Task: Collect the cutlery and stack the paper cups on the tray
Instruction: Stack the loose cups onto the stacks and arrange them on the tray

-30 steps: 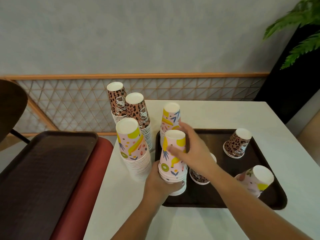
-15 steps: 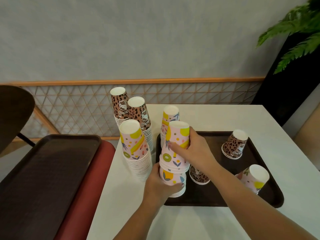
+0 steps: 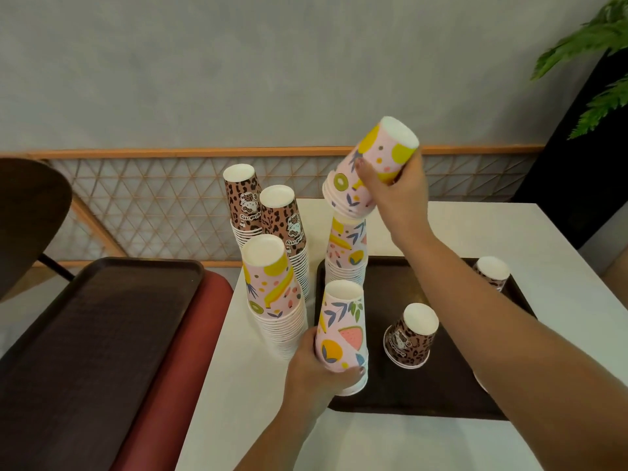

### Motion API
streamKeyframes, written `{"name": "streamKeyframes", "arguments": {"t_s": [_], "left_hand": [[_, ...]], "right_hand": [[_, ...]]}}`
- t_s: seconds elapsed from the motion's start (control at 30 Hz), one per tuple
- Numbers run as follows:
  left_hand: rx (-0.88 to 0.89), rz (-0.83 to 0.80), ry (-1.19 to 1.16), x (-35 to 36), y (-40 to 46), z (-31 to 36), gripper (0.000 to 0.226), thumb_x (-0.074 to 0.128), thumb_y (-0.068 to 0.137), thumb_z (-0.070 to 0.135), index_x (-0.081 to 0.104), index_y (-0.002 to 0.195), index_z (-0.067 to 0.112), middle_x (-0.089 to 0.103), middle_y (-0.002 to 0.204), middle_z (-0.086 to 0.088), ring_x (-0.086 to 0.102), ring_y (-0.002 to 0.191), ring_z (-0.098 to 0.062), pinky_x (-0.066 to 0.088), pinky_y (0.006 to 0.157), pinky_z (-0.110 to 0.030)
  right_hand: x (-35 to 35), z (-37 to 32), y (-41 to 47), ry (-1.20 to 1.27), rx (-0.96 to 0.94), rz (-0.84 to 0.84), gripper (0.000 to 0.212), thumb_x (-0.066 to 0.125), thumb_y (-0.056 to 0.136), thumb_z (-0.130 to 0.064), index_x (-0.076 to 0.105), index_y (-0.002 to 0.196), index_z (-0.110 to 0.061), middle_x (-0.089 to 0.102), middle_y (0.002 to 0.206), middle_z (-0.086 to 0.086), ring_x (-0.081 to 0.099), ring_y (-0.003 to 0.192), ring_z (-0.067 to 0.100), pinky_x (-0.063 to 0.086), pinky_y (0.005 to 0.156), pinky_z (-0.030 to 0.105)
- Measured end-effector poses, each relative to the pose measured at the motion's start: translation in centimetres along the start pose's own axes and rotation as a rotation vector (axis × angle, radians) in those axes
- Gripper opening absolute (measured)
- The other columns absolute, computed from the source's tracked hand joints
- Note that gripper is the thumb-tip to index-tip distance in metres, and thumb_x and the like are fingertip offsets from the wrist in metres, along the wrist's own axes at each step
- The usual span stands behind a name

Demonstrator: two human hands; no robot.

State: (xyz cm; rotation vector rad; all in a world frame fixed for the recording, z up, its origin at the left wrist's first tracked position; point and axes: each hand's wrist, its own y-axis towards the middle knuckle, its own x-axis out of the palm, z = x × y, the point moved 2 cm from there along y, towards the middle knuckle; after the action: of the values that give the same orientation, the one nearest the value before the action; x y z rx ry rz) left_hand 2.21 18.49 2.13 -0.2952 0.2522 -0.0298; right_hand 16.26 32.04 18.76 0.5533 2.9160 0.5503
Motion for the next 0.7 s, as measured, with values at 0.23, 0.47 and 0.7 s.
{"name": "streamKeyframes", "arguments": {"t_s": [0.23, 0.47, 0.7], "left_hand": [[-0.001, 0.004, -0.021, 0.0, 0.1, 0.0, 0.07, 0.087, 0.058, 0.013, 0.049, 0.114, 0.027, 0.062, 0.11, 0.008, 0.06, 0.103, -0.014, 0.053, 0.086, -0.026], [0.006, -0.012, -0.063, 0.1, 0.0, 0.1, 0.07, 0.088, 0.051, 0.015, 0.053, 0.111, 0.027, 0.067, 0.107, 0.007, 0.063, 0.101, -0.014, 0.056, 0.082, -0.026], [0.025, -0.011, -0.049, -0.1, -0.4, 0.6, 0.069, 0.088, 0.054, 0.013, 0.053, 0.112, 0.026, 0.066, 0.108, 0.006, 0.063, 0.101, -0.015, 0.056, 0.086, -0.031]], "right_hand": [[2.0, 3.1, 1.0, -0.143, -0.083, -0.124, 0.063, 0.075, 0.075, -0.032, 0.042, 0.126, -0.016, 0.06, 0.119, 0.0, 0.059, 0.105, 0.012, 0.051, 0.082, 0.02], [2.0, 3.0, 0.8, -0.147, -0.109, -0.118, 0.064, 0.075, 0.075, -0.032, 0.042, 0.127, -0.014, 0.059, 0.119, 0.001, 0.058, 0.104, 0.011, 0.05, 0.08, 0.015], [1.6, 4.3, 0.0, -0.253, -0.049, -0.149, 0.067, 0.076, 0.074, -0.033, 0.042, 0.128, -0.012, 0.058, 0.122, 0.004, 0.058, 0.108, 0.017, 0.045, 0.078, 0.018]]}}
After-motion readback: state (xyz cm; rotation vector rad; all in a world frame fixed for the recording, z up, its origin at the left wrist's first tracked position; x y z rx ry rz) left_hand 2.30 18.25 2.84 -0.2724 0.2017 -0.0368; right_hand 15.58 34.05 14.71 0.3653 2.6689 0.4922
